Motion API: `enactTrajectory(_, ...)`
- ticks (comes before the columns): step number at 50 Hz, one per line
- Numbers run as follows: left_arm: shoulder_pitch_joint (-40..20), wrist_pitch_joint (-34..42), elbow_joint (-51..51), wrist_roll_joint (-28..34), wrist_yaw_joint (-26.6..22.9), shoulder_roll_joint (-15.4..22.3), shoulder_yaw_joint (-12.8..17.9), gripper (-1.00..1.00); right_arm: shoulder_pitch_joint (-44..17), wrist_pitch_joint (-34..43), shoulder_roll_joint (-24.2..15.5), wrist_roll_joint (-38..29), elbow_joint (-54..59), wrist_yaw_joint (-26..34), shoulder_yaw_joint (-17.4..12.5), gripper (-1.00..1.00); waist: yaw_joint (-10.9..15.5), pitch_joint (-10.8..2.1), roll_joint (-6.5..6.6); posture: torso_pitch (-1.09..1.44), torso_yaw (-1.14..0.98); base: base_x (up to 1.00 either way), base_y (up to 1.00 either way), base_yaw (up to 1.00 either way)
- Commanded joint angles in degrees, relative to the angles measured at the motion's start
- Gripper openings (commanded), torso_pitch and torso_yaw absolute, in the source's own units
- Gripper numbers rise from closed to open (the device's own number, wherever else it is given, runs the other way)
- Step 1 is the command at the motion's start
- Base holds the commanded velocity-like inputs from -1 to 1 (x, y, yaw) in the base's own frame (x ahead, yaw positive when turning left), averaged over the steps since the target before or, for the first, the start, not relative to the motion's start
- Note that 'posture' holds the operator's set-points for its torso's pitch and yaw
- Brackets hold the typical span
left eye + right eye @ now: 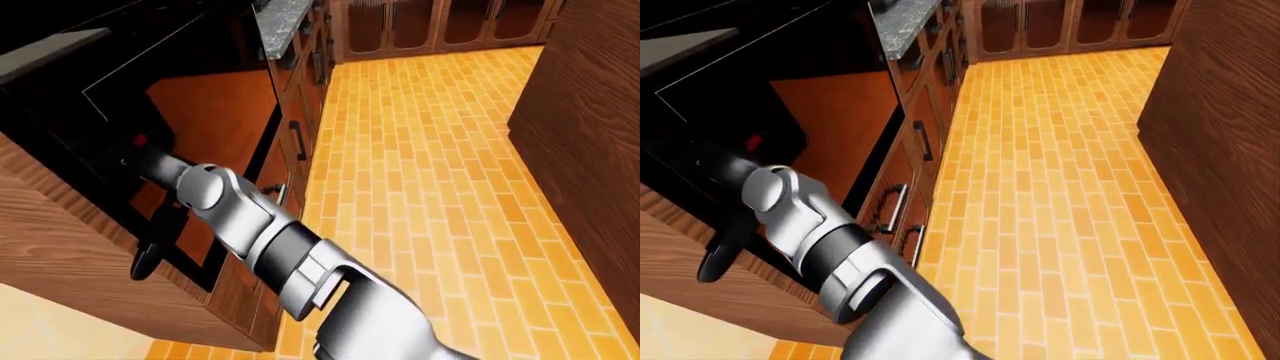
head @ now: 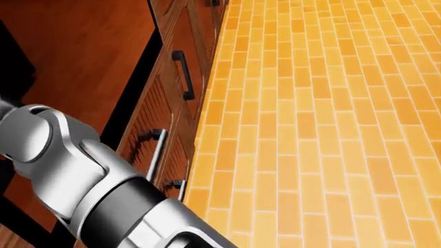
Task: Close the oven door.
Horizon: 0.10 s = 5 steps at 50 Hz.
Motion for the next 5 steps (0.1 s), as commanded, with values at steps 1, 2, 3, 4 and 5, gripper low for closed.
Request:
enactTrajectory(1,-0.70,-1.32,-0.59,0.18,-0.06,1.44,0.90,1.00,-1.68,-1.55,0.14,-0.04,-1.93,-0.31,-0.09,1.00,-0.05,-1.11,0.80,0.00,0.00,0.00,0.00,0.00)
enactTrajectory(2,-0.64,-1.34,-0.61,0.20,-0.11,1.38,0.92,1.00,-1.71,-1.65,0.16,-0.14,-1.75,-0.31,-0.07,1.00,-0.03,-1.12,0.81,0.00,0.00,0.00,0.00,0.00)
enactTrajectory(3,-0.59,-1.39,-0.53,0.28,-0.18,1.36,0.96,1.00,-1.84,-1.78,0.02,-0.12,-1.22,-0.28,-0.26,1.00,-0.02,-1.12,0.82,0.00,0.00,0.00,0.00,0.00)
enactTrajectory(4,-0.59,-1.36,-0.52,0.23,-0.20,1.39,1.02,1.00,-1.85,-1.94,-0.04,-0.18,-0.97,-0.28,-0.31,1.00,-0.02,-1.13,0.83,0.00,0.00,0.00,0.00,0.00)
enactTrajectory(5,-0.54,-1.35,-0.58,0.23,-0.21,1.35,1.05,1.00,-1.81,-2.16,-0.17,-0.24,-0.62,-0.38,-0.40,1.00,-0.01,-1.13,0.84,0.00,0.00,0.00,0.00,0.00)
